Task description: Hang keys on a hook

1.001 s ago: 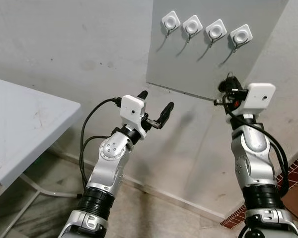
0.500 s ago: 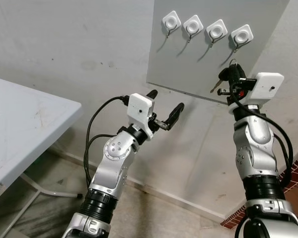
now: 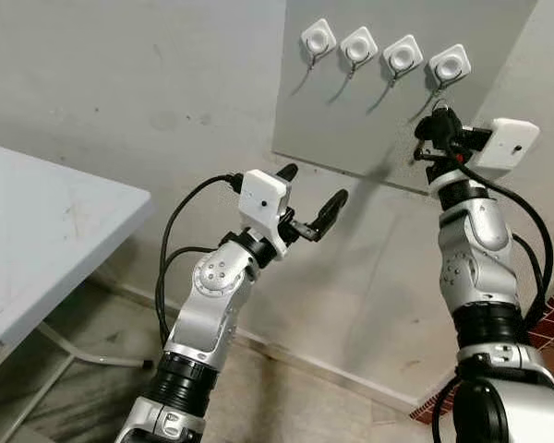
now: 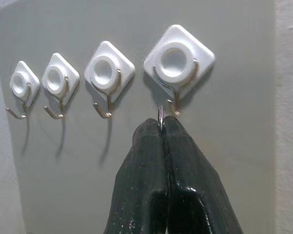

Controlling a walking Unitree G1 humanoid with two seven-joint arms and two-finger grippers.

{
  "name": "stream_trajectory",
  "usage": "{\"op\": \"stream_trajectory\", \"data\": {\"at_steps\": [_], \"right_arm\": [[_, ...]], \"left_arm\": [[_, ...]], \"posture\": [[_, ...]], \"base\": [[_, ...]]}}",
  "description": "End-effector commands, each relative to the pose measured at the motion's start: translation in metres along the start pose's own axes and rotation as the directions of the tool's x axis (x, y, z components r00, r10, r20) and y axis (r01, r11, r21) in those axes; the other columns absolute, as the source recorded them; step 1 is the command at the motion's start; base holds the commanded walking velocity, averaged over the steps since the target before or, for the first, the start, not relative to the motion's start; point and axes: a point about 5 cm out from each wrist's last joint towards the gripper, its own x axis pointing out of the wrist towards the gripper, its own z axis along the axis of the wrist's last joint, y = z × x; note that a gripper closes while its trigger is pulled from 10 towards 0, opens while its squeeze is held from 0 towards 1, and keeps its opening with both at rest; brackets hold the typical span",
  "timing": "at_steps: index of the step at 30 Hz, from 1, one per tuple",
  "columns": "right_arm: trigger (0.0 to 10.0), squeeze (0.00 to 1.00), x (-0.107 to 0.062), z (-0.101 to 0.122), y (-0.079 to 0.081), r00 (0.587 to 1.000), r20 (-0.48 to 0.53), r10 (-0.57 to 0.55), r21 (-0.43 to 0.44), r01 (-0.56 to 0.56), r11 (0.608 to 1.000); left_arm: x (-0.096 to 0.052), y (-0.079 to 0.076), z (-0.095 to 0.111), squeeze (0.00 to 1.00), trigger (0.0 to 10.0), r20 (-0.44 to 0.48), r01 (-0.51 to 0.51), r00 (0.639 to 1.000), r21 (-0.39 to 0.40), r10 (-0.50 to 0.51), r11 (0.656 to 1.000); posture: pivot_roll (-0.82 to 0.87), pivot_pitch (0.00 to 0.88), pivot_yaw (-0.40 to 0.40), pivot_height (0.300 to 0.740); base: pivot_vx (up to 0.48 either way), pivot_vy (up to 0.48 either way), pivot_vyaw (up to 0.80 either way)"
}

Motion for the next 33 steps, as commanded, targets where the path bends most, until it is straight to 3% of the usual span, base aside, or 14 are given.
{"op": "stream_trajectory", "data": {"at_steps": [1, 19, 29, 33], "right_arm": [[10.0, 0.0, 0.005, 0.006, -0.003, 1.0, 0.022, -0.004, 0.004, 0.004, 1.0], [10.0, 0.0, 0.015, 0.012, -0.004, 0.997, 0.062, -0.038, 0.166, 0.028, 0.986], [10.0, 0.0, 0.017, 0.01, -0.01, 0.995, 0.053, -0.08, 0.322, 0.058, 0.945], [10.0, 0.0, 0.014, 0.001, -0.006, 0.998, 0.014, -0.067, 0.412, 0.055, 0.909]], "left_arm": [[0.0, -0.003, 0.003, 0.0, 10.0, 0.006, 0.009, 1.0, 0.004, -0.009, 1.0], [-0.003, -0.003, 0.004, 0.0, 10.0, -0.001, 0.005, 1.0, -0.001, -0.005, 1.0], [-0.002, -0.004, 0.004, 0.0, 10.0, -0.001, 0.006, 1.0, -0.006, -0.006, 1.0], [-0.002, -0.003, 0.006, 0.0, 10.0, 0.004, 0.0, 1.0, -0.015, 0.001, 1.0]], "posture": [[-0.02, 0.043, -0.06, 0.74], [-0.02, 0.052, -0.06, 0.74], [-0.02, 0.056, -0.058, 0.74], [-0.02, 0.056, -0.061, 0.74]], "base": [[0.0, 0.0, 0.0], [0.0, 0.0, 0.0], [0.0, 0.0, 0.0], [0.0, 0.0, 0.0]]}}
